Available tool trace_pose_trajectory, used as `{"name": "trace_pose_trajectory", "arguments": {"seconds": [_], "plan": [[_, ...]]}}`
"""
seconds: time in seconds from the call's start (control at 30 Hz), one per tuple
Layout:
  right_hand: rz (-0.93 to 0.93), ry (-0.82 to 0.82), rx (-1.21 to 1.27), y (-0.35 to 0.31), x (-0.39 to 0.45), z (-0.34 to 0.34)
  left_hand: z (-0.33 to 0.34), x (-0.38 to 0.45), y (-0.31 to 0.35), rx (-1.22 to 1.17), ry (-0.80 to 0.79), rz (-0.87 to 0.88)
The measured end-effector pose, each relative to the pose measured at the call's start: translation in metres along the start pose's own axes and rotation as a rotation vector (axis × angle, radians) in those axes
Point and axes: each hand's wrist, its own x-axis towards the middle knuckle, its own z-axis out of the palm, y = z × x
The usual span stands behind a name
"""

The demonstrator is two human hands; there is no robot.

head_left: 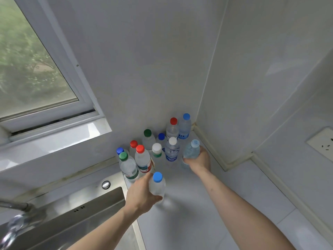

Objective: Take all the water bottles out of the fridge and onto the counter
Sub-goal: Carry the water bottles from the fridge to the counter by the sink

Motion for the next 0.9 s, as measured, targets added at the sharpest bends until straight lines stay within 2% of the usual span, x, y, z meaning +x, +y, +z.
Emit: {"name": "trace_pose_trajectory", "arguments": {"seconds": [0.63, 0.9], "plan": [[-0.169, -0.193, 0.016, -0.034, 0.056, 0.027, 0.012, 0.037, -0.013, -0.073, -0.039, -0.021], [-0.082, -0.193, 0.033, -0.011, 0.039, 0.017, 0.015, 0.038, -0.008, -0.194, -0.092, -0.033]]}}
